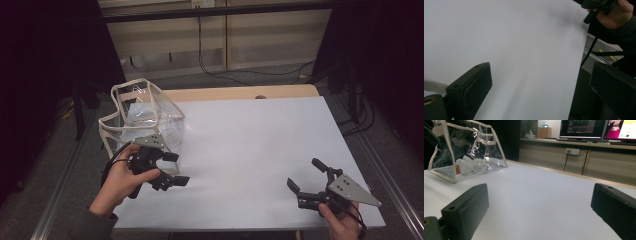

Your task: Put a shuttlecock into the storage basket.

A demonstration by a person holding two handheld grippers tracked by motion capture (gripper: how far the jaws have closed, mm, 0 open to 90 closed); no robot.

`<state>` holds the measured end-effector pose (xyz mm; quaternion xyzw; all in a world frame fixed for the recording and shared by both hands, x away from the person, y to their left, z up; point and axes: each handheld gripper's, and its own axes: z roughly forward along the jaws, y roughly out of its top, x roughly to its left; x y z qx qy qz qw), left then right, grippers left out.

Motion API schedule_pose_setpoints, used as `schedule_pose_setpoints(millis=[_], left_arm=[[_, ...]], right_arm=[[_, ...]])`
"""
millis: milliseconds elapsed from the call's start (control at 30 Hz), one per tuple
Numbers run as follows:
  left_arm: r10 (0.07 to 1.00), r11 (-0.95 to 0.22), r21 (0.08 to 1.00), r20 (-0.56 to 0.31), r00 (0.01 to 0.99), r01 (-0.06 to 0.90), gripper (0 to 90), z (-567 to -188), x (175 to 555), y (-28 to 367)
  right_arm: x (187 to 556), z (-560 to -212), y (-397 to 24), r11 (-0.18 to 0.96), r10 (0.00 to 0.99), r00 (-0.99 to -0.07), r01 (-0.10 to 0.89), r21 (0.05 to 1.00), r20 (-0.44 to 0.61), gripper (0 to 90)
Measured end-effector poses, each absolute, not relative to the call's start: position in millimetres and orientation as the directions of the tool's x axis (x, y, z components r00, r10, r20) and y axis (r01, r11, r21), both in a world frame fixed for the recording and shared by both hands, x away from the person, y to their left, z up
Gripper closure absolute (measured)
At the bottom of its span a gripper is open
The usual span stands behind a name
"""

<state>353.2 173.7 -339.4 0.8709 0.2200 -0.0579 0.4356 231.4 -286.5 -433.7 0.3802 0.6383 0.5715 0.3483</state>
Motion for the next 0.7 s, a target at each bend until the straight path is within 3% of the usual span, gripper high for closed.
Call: schedule_pose_setpoints(millis=[700], left_arm=[[0.330, -0.503, 0.746, -0.301, 0.894, 0.437, 4.2, -361, 351, 175]], right_arm=[[231, -434, -287, 0.058, 0.884, -0.468, 0.085, 0.995, -0.011, 1.6]])
